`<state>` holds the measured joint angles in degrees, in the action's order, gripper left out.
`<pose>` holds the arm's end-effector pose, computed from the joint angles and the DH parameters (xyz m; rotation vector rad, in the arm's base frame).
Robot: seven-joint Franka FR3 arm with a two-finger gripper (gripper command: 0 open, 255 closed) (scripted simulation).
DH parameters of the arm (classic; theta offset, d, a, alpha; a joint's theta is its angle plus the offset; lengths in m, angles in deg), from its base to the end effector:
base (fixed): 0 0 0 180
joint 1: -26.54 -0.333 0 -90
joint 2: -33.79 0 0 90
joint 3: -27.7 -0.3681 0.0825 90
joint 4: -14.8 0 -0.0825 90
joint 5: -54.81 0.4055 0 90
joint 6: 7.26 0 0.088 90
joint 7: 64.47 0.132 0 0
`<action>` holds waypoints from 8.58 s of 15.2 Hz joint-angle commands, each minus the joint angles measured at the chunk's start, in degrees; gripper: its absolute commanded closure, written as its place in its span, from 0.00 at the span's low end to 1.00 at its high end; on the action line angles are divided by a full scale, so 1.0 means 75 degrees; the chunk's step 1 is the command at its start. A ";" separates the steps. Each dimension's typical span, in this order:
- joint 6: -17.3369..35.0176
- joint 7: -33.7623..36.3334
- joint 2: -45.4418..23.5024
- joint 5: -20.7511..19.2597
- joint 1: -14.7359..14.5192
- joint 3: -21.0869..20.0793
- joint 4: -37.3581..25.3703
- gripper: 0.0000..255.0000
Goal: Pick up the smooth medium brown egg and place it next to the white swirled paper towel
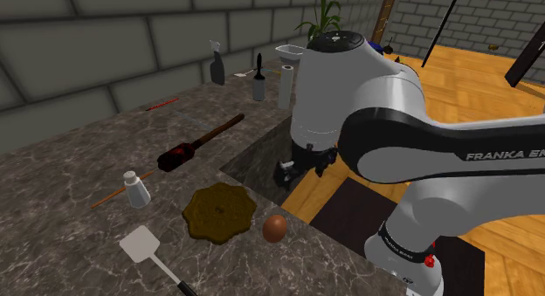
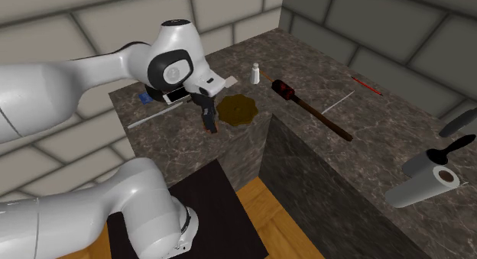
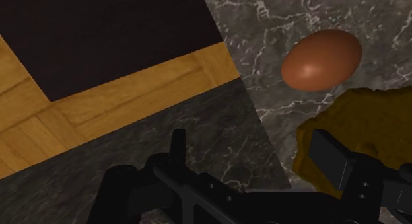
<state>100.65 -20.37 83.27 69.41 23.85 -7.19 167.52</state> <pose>0.2310 0.2110 0.4473 2.9146 -0.5603 0.1815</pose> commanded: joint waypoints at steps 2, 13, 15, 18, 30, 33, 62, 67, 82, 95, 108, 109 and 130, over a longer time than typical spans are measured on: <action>0.0499 0.1014 -0.0605 0.0331 0.0208 -0.0894 -0.0135 0.00; 0.1998 0.3125 -0.2301 0.0519 0.1355 -0.3169 -0.0459 0.00; 0.2254 0.3156 -0.2433 0.0510 0.1451 -0.3311 -0.0335 0.00; 0.2459 0.3185 -0.2545 0.0495 0.1538 -0.3431 -0.0242 0.00; 0.2458 0.3187 -0.2546 0.0494 0.1539 -0.3433 -0.0244 1.00; 0.2458 0.3187 -0.2547 0.0494 0.1540 -0.3433 -0.0244 1.00; -0.0752 0.2518 -0.1192 0.0146 0.0904 -0.1521 -0.2037 1.00; -0.1250 0.2456 -0.1143 0.0025 0.0925 -0.1310 -0.2476 1.00; -0.2673 0.2326 -0.1272 -0.0342 0.1093 -0.0848 -0.4000 1.00; -0.2660 0.1164 -0.1692 -0.1124 0.1550 0.0156 -0.4311 1.00; -0.1635 -0.0552 -0.3138 -0.2293 0.2531 0.1385 -0.4753 1.00; -0.1570 -0.0663 -0.3295 -0.2377 0.2609 0.1459 -0.4850 1.00; -0.1424 -0.2553 -0.7822 -0.3883 0.3763 0.2497 -0.9349 1.00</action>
<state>90.30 -38.91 26.55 40.76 51.89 11.29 99.74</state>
